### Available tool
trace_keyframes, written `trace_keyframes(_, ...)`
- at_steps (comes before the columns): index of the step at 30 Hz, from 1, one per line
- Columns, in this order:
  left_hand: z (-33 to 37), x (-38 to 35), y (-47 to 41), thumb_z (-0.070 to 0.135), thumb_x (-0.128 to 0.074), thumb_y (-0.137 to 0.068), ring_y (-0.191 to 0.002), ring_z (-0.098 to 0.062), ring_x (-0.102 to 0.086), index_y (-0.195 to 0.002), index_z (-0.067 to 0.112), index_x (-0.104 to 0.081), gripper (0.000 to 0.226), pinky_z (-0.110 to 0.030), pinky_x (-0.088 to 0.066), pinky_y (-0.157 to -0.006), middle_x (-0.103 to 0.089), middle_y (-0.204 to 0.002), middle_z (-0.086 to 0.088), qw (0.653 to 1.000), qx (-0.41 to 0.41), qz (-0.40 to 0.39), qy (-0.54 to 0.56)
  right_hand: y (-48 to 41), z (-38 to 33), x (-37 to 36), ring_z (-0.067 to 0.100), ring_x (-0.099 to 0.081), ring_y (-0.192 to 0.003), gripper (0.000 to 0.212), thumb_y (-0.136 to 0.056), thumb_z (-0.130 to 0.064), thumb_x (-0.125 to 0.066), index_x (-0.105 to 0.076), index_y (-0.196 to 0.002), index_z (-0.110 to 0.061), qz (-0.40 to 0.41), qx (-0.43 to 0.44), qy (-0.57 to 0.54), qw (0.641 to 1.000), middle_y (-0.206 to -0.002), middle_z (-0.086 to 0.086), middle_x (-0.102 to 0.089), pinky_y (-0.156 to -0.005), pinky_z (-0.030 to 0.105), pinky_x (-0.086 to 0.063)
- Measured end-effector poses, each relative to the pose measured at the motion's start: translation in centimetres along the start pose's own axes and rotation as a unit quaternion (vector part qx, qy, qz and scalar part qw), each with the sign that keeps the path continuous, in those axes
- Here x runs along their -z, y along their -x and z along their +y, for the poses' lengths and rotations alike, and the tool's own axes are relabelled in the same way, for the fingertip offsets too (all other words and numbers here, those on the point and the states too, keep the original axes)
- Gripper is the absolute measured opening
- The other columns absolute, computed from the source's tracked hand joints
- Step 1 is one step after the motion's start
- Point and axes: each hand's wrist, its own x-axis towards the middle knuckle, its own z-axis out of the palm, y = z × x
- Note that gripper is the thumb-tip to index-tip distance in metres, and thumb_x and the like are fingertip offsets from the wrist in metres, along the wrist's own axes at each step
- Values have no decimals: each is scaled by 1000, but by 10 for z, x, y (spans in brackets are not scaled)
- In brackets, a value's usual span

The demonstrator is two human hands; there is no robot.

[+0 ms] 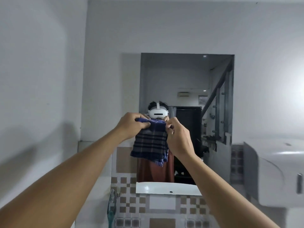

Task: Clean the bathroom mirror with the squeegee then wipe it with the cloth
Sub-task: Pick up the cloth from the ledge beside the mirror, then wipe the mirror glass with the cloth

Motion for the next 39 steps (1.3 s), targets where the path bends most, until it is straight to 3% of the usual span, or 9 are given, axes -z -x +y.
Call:
trace_keyframes(4,29,-14,-30,29,-76,-83,-93,-15,-69,-87,27,-78,6,-40,-57,-90,-75,-100,7,1000,-1,18,-5,-4,2,19,14,-55,-99,25,-100,-18,-44,-61,-110,-33,42,-14,-28,999,-116,-8,-54,-82,41,-54)
trace_keyframes(8,54,-23,-57,26,-80,-82,-89,-14,-68,-87,24,-77,7,-30,-54,-81,-75,-92,5,997,-31,56,-37,-27,9,32,5,-48,-99,28,-102,-15,-52,-64,-127,-13,59,-2,-47,997,-127,0,-51,-90,21,-42)
trace_keyframes(16,74,-21,-108,30,-83,-78,-76,-9,-66,-79,27,-74,9,-28,-54,-67,-71,-78,11,981,-76,151,-99,-111,6,37,32,-52,-102,30,-92,8,-48,-69,-111,-1,139,94,134,977,-121,15,-48,-88,40,-54)
trace_keyframes(19,76,-25,-120,28,-80,-81,-76,-10,-65,-80,26,-74,7,-26,-51,-60,-70,-80,10,971,-83,180,-134,-125,8,19,33,-49,-100,20,-91,-2,-47,-66,-100,-3,145,108,205,962,-115,16,-54,-87,41,-51)
trace_keyframes(21,72,-26,-127,25,-78,-83,-78,-11,-66,-77,26,-74,7,-22,-46,-58,-71,-80,11,963,-100,200,-149,-123,7,6,34,-49,-104,24,-94,-18,-51,-63,-107,-2,146,118,209,960,-116,15,-54,-88,41,-50)
trace_keyframes(25,53,-25,-126,29,-68,-90,-91,-18,-61,-96,23,-73,10,-30,-50,-75,-70,-96,4,930,-157,286,-171,-119,16,-6,35,-40,-131,67,-97,-45,-52,-44,-141,5,137,116,266,947,-144,18,-43,-112,46,-37)
trace_keyframes(29,20,-32,-103,22,-53,-96,-108,-23,-52,-116,18,-64,24,-35,-48,-88,-61,-118,-2,899,-161,347,-215,-123,19,-7,44,-14,-151,72,-104,-43,-37,-26,-153,7,103,115,335,929,-165,26,-12,-122,57,-2)
trace_keyframes(34,-41,-47,-72,31,-61,-91,-121,-24,-48,-129,14,-55,42,-38,-52,-94,-50,-133,-6,880,-190,303,-311,-128,17,-16,43,-38,-131,64,-87,-24,-74,-51,-139,6,150,134,338,919,-146,24,-44,-113,65,-34)
trace_keyframes(39,-70,-61,-62,51,-33,-103,-147,-25,-28,-153,10,-33,65,-37,-30,-120,-35,-157,-13,864,-240,189,-400,-138,13,-25,47,-38,-140,70,-83,-7,-77,-41,-143,-7,149,173,286,931,-138,24,-53,-117,65,-27)
